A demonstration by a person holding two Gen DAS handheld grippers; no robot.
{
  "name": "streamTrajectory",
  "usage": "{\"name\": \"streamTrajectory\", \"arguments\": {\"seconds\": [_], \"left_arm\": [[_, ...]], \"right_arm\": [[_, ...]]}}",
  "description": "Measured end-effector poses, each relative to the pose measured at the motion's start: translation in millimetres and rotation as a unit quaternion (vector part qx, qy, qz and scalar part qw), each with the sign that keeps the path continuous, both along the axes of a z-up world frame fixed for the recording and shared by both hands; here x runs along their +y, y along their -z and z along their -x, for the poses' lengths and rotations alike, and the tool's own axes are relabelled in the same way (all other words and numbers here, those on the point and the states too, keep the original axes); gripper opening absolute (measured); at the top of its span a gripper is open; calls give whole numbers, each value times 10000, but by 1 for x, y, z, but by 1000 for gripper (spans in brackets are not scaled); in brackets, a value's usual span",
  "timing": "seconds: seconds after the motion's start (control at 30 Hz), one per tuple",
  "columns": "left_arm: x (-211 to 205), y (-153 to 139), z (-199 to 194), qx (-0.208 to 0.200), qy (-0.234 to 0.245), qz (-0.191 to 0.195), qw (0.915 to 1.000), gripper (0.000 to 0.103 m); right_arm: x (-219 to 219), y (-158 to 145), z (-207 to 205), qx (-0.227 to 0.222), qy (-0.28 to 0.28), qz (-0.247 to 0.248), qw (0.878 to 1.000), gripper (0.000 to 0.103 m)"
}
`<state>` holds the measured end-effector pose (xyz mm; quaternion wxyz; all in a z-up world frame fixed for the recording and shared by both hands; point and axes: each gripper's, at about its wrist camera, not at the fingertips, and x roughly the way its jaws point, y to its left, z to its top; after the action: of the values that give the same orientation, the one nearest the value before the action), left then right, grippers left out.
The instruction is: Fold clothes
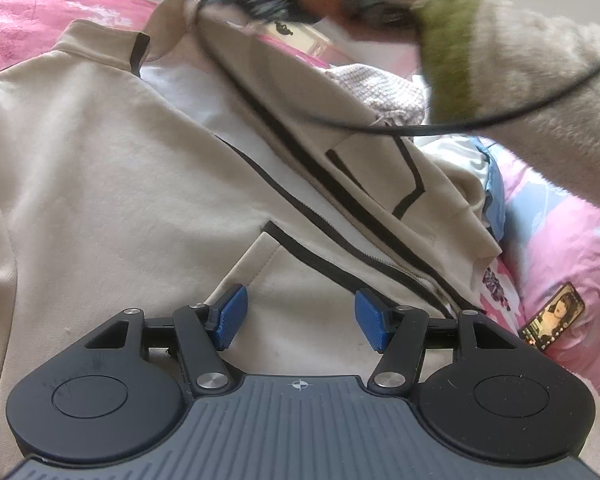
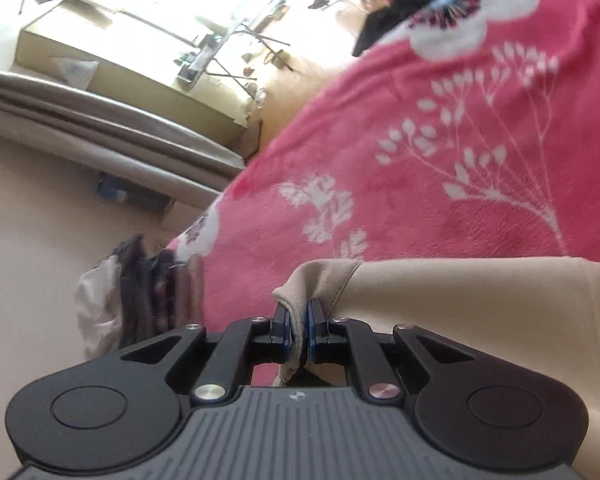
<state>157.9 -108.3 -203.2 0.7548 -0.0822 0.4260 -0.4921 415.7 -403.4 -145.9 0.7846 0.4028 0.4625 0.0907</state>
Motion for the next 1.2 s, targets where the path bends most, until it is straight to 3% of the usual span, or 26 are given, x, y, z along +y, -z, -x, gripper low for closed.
{"name": "streamTrajectory", "arguments": {"seconds": [0.03, 0.1, 0.13, 0.2, 0.23, 0.37, 0.47, 0.53, 0.63, 0.77, 0.83, 0.93, 1.07, 1.2], "left_arm": [[0, 0, 1, -26, 9, -6, 10000, 60], [-1, 0, 2, -75, 25, -17, 10000, 60], [-1, -1, 2, -98, 33, -22, 9999, 60], [-4, -2, 4, -131, 46, -31, 9999, 60], [-5, -2, 4, -136, 48, -34, 9999, 60], [-2, -3, 3, -143, 53, -34, 9999, 60], [-2, -4, 3, -147, 50, -41, 9999, 60], [-2, -5, 4, -146, 39, -50, 9999, 60], [0, -6, 5, -134, 8, -64, 9999, 60], [0, -6, 6, -202, 13, -108, 9997, 60], [-1, -6, 7, -250, 24, -133, 9996, 60], [-3, -5, 9, -321, 39, -171, 9993, 60], [-4, -5, 10, -390, 61, -197, 9990, 60], [-3, -3, 7, -309, 57, -126, 9994, 60]], "right_arm": [[4, 11, -4, 52, 66, 44, 10000, 23], [14, 34, -7, 145, 65, -44, 9999, 25], [20, 44, -8, 206, 67, -151, 9997, 32], [33, 47, -6, 92, 41, -50, 9999, 46], [39, 48, -4, 24, 27, 14, 10000, 48], [50, 3, 26, -764, -293, 413, 9958, 47], [54, -41, 67, -1177, -708, 1127, 9841, 47], [57, -67, 94, -1296, -1054, 1745, 9704, 47], [69, -80, 138, -1214, -1721, 2913, 9332, 47], [95, -40, 179, -853, -2331, 3826, 8900, 41], [111, -15, 191, -851, -2510, 4075, 8739, 39], [121, 18, 190, -789, -2547, 4334, 8608, 39], [98, 26, 181, -719, -1905, 4203, 8842, 39], [81, 26, 183, -689, -1691, 4079, 8946, 39]]}}
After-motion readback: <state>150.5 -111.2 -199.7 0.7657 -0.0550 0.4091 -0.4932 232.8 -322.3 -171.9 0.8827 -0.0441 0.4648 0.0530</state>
